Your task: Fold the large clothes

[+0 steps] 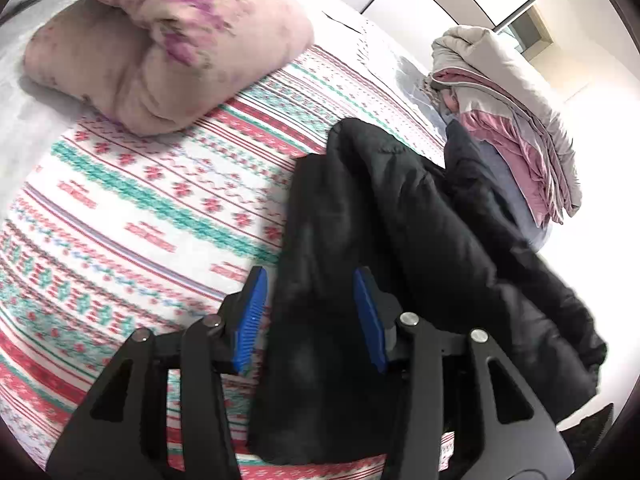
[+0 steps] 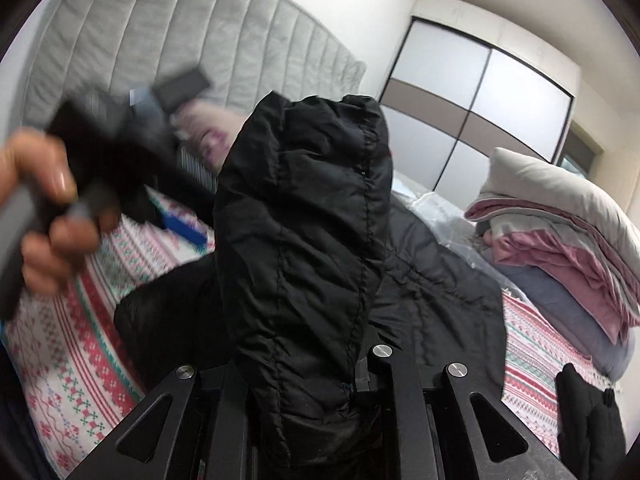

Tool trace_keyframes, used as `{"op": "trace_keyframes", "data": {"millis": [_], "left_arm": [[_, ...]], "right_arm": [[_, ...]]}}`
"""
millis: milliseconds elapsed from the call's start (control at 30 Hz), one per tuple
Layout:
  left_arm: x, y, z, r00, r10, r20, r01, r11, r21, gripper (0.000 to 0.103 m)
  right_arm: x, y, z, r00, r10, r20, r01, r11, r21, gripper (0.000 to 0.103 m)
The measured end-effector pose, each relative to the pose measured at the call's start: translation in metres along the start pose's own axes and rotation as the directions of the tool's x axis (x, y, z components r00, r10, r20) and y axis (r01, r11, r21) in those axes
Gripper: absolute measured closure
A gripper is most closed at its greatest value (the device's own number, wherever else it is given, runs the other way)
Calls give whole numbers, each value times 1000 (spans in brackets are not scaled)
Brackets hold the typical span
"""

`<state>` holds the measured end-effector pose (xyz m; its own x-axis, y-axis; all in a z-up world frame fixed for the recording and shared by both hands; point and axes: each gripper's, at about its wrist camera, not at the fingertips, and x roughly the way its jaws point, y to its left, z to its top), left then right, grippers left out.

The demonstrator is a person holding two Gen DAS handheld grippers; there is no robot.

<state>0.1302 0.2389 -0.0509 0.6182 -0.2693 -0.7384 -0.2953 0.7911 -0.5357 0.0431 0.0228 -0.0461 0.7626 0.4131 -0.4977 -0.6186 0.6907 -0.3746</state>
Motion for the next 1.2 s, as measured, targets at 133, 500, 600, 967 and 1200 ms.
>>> {"op": "trace_keyframes", "data": {"millis": [133,500,600,967,1200], "left_arm": [[-3,21,3,999,-29,-35,27,997,-68,52],[-33,8,2,996,-59,69,60,998,-15,45],[-41,-9,-1,992,-74,107,71,997,32,44],[-40,-80,-22,986,-64,157,25,970,241,33],[-62,-91,-21,953,-76,293,-3,965,261,33]], "right_arm": [[10,13,-6,998,40,-51,-41,999,-20,71],[-50,-45,-3,878,473,78,-479,859,179,21],[-67,-91,-9,852,484,197,-523,791,317,21],[6,-120,-38,913,405,-48,-303,753,584,23],[28,-54,-19,913,393,-113,-316,853,415,23]]}}
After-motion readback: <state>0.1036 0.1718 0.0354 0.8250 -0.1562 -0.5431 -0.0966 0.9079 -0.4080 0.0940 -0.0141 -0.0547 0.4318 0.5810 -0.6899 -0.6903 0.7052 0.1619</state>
